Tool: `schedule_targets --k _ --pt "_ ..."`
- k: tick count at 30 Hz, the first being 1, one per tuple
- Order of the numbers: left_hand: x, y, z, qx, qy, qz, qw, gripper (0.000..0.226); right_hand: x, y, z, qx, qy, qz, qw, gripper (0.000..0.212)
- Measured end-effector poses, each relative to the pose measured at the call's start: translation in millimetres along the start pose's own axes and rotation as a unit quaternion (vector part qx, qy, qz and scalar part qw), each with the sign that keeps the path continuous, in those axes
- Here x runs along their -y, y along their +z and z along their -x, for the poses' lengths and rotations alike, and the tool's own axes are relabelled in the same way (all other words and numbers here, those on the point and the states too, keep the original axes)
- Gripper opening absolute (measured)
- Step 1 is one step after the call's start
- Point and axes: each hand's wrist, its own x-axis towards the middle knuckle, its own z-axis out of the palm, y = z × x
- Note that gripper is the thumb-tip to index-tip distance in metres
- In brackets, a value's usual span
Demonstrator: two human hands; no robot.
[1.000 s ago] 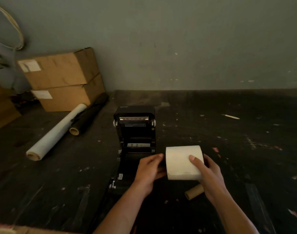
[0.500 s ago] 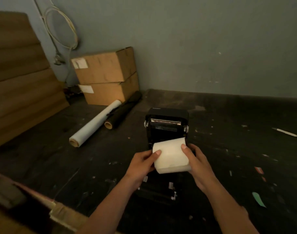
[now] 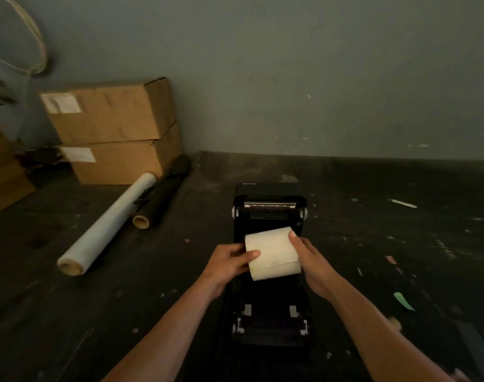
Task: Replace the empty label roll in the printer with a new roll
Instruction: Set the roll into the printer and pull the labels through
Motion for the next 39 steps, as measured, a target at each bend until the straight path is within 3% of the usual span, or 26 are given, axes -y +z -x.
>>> schedule_targets --k 8,11,17,27,32,39 --pt "8.9 -16.9 -17.4 0.032 -0.025 0.018 0.999 0.029 -8.3 -3.1 3.4 0.038 0.008 -0.117 0.992 0.044" --pt "6.0 -22.9 -23.2 0.032 -0.036 0.021 0.999 0.032 -13.9 -6.8 -0.7 0.002 0.0 -0.166 0.986 0.034" --pt "6.5 -30.6 -30.5 0.024 -0.066 0.066 0.995 0.029 -21.5 -7.1 -14.5 -0.057 -0.042 -0.032 0.997 0.018" --pt "15.5 -17.6 -30.1 0.002 -0.064 0.027 0.998 0.021 -34.8 -22.3 -27.0 -0.06 -0.079 0.06 0.993 0.012" --pt "22.0 -12.9 -27.8 -0.013 -0.038 -0.023 0.999 0.026 -46.9 -29.6 -32.6 -0.064 -0.11 0.154 0.98 0.014" --pt "25.8 -12.0 -30.0 -0.023 -0.036 -0.165 0.985 0.035 -67.9 -28.8 -38.2 -0.075 -0.109 0.149 0.98 0.019"
